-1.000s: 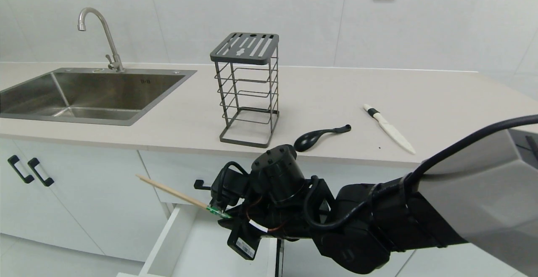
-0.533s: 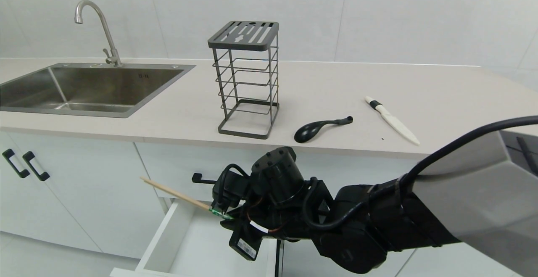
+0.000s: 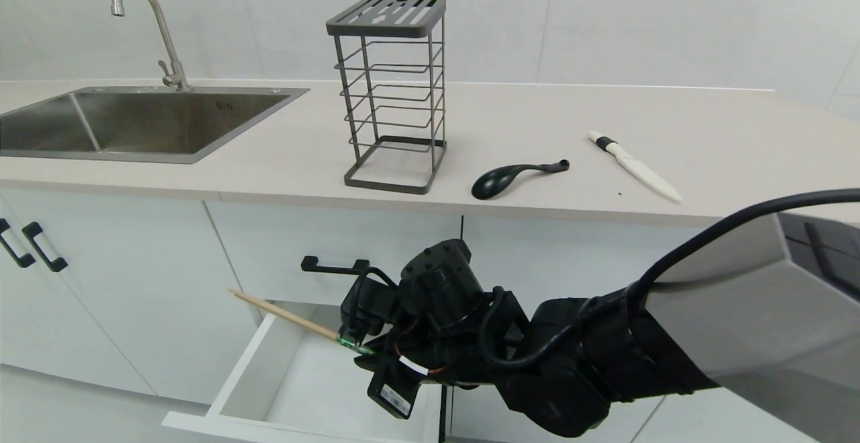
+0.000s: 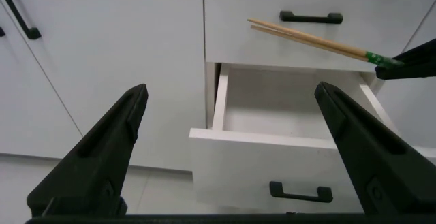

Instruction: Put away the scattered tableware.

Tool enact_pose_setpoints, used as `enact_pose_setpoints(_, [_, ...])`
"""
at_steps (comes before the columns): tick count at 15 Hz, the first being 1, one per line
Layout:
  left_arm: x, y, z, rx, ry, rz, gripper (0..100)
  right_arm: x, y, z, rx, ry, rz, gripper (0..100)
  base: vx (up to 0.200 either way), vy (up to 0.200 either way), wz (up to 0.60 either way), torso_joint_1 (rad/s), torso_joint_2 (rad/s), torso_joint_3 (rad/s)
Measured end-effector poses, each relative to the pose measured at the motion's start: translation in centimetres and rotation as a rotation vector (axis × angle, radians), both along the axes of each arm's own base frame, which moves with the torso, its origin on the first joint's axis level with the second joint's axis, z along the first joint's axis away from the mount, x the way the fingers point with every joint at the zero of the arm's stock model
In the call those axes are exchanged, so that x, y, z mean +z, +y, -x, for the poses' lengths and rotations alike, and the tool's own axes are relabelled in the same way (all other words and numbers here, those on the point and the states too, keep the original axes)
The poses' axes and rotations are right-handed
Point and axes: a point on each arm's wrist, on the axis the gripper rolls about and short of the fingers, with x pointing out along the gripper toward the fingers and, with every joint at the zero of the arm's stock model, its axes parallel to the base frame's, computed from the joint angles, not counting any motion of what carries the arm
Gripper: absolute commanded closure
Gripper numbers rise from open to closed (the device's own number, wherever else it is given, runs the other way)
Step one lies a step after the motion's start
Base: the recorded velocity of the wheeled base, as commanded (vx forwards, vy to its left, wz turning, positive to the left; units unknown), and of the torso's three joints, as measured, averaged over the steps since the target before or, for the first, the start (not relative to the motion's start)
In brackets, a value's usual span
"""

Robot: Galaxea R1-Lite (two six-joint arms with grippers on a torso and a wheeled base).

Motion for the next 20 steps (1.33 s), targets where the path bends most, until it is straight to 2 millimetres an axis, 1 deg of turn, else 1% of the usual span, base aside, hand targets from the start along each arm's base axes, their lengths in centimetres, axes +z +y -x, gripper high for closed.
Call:
enact_pose_setpoints(4, [0.0, 0.0, 0.0, 0.0, -0.001, 0.0, 0, -0.3, 0.0, -0.1, -0.001, 0.003, 0.008, 100, 0.0, 0.0, 0.0, -0.253, 0.33, 0.122])
enact_pose_setpoints(6, [0.0, 0.0, 0.0, 0.0, 0.001, 0.001, 0, -0.4, -0.1, -0.3, -0.005, 0.003, 0.01, 100, 0.0, 0.0, 0.0, -0.11, 0.27, 0.127])
enact_pose_setpoints(9, [0.0, 0.0, 0.0, 0.0, 0.0, 0.0, 0, -0.5, -0.5, -0.8, -0.019, 0.005, 0.016, 100, 0.0, 0.0, 0.0, -0.027, 0.22, 0.038])
enact_pose_setpoints(13, [0.0, 0.0, 0.0, 0.0, 0.0, 0.0, 0, -0.8, -1.3, -1.4, -0.008, -0.009, 0.066, 100, 0.0, 0.0, 0.0, 0.001, 0.02, 0.009])
enact_pose_setpoints(17, [0.0, 0.0, 0.0, 0.0, 0.0, 0.0, 0, -0.8, -1.5, -2.0, -0.019, -0.014, 0.067, 100, 0.0, 0.0, 0.0, 0.0, 0.0, 0.0])
enact_pose_setpoints(20, [0.0, 0.0, 0.0, 0.0, 0.0, 0.001, 0, -1.0, -1.5, -2.8, -0.001, -0.055, 0.077, 100, 0.0, 0.0, 0.0, 0.0, 0.0, 0.0])
